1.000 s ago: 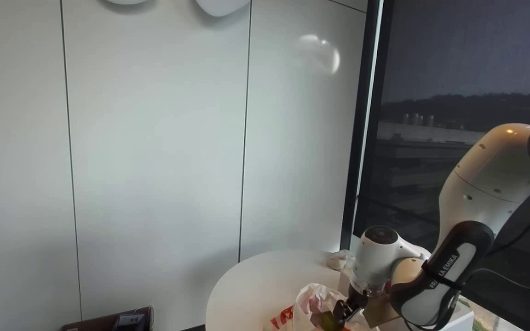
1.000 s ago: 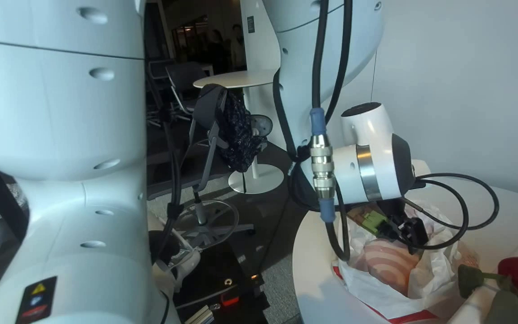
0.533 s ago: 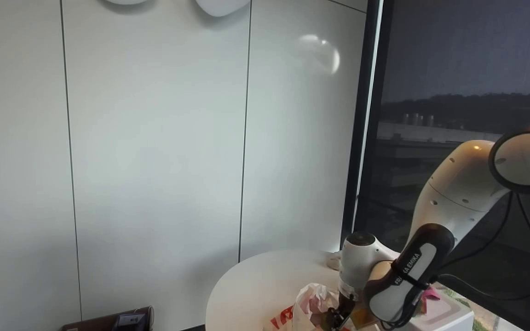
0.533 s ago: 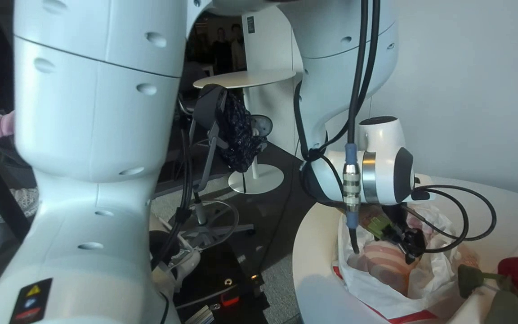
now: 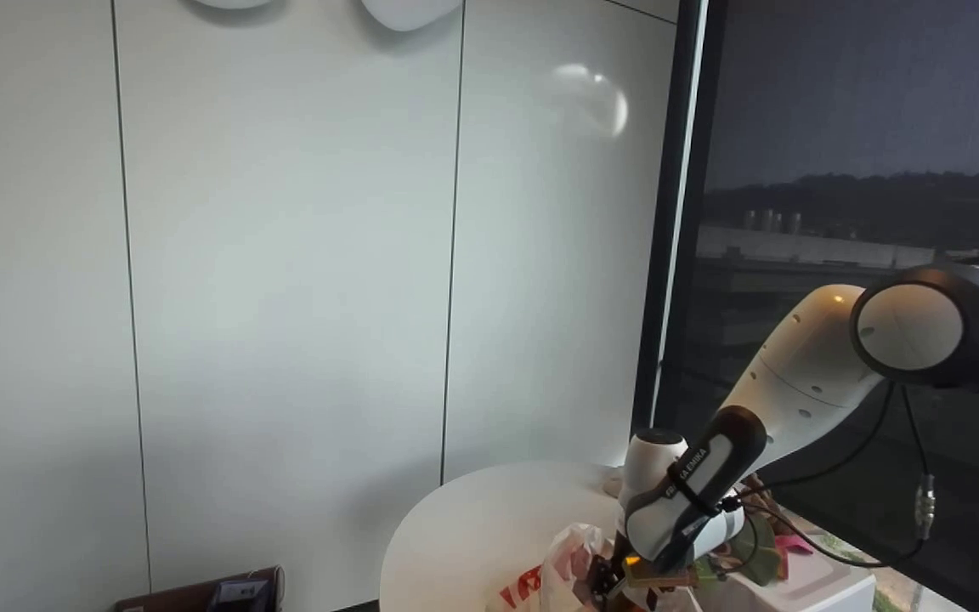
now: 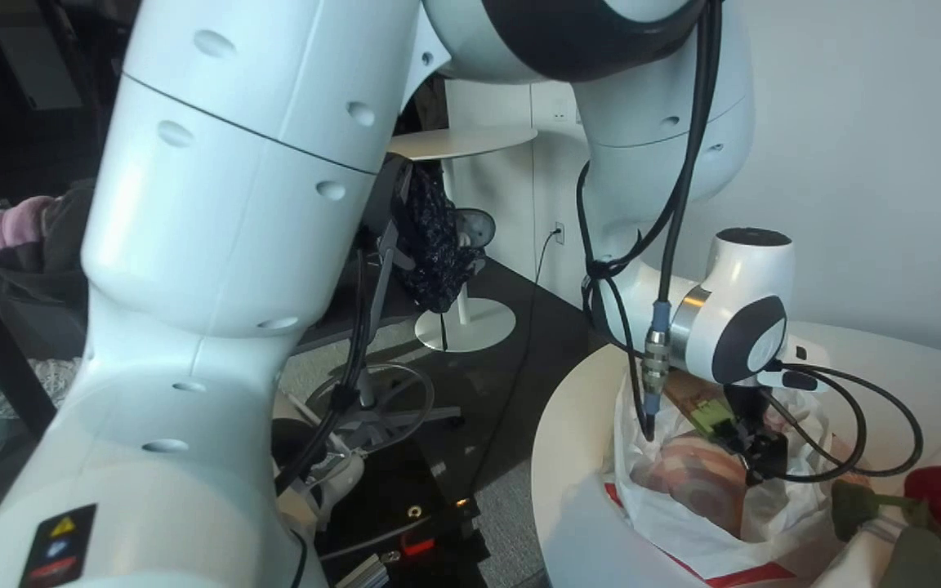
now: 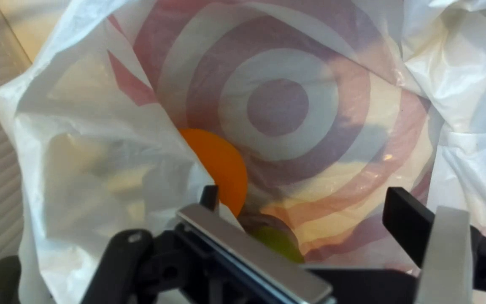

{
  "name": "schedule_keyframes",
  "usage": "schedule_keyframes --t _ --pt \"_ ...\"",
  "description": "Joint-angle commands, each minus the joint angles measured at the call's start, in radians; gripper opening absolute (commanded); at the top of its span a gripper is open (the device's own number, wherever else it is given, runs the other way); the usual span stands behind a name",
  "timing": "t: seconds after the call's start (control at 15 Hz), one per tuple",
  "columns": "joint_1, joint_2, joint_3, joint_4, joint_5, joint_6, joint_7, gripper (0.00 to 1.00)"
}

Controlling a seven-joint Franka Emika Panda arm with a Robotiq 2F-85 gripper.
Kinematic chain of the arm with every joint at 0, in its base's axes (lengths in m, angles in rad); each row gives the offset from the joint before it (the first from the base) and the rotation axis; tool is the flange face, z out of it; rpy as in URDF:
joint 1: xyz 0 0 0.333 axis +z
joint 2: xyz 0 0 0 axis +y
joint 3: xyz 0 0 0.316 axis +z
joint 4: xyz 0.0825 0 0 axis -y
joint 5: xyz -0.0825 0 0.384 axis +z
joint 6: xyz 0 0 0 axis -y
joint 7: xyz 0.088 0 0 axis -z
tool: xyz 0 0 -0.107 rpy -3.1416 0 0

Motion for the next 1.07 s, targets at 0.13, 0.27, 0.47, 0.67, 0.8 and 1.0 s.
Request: schedule_keyframes --t 0.13,0.27,0.47,0.67,0.8,1.0 --pt "0.04 0.081 -0.054 0.096 0.184 -0.032 -0.091 1.0" --pt "0.044 0.092 -0.052 0.1 0.219 -0.038 -0.104 1.0" --pt "0.059 0.09 -0.047 0.088 0.249 -0.041 -0.117 1.0" --pt "0.088 0.079 -0.052 0.074 0.249 -0.032 -0.119 1.0" --pt "0.108 0.071 -0.056 0.062 0.239 -0.018 -0.123 1.0" --pt "0.128 0.062 -0.051 0.043 0.235 0.001 -0.135 1.0"
